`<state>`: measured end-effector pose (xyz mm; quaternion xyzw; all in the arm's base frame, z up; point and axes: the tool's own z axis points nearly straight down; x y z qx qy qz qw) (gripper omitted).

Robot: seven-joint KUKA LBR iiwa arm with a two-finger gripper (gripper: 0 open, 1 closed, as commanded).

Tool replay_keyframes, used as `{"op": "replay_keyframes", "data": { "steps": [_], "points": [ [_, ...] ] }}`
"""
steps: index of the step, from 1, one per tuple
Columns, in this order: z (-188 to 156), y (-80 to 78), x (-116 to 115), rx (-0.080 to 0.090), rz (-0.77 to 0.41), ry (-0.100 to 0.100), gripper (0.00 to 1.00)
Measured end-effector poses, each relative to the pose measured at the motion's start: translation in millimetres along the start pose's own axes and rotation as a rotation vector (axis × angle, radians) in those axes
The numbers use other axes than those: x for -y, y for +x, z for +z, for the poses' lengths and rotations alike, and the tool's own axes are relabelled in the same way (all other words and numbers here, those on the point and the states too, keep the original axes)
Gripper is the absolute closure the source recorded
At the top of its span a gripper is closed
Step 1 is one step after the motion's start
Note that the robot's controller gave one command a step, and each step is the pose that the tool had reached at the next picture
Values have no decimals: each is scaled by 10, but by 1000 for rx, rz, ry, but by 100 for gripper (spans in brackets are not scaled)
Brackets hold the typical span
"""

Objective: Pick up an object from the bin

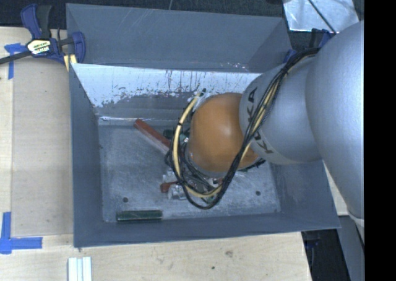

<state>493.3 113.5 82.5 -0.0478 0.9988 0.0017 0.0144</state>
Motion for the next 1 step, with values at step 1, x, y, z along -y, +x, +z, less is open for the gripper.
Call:
{"op": "replay_keyframes", "data": {
  "steps": [1],
  "points": [
    [-1411, 40, 284, -26, 34, 2, 100]
  ]
}}
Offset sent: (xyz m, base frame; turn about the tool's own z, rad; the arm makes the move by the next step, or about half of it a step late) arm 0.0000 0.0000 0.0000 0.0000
